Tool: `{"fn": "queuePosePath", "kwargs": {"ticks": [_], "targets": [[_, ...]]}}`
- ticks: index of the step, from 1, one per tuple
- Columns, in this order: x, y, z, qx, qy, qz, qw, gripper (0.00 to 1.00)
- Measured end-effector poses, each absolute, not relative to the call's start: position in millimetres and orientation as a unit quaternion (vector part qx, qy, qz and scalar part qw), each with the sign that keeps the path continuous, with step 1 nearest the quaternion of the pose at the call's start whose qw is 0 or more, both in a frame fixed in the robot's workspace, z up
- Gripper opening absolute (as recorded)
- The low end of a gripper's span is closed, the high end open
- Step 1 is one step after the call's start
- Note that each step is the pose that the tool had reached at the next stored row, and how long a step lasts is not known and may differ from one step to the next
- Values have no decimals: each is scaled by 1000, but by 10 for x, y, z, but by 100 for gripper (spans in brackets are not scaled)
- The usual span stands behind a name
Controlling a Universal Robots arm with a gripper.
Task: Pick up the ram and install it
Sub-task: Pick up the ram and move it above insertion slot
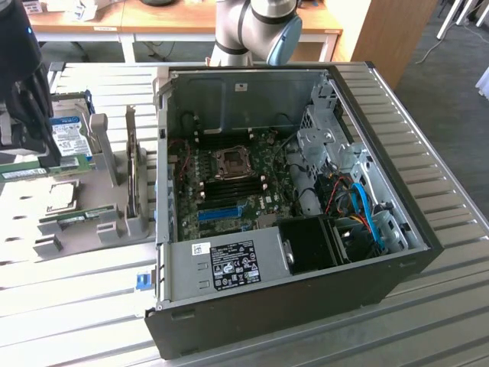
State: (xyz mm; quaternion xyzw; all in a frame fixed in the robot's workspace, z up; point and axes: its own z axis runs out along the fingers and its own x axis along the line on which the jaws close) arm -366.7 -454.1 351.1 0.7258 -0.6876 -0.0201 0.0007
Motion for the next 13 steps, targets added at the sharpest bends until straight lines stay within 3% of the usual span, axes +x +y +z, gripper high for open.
{"fn": "queuePosePath", "kwargs": {"ticks": [13], "targets": [[-3667, -4541, 3654, 726, -688, -20, 1, 12]]}}
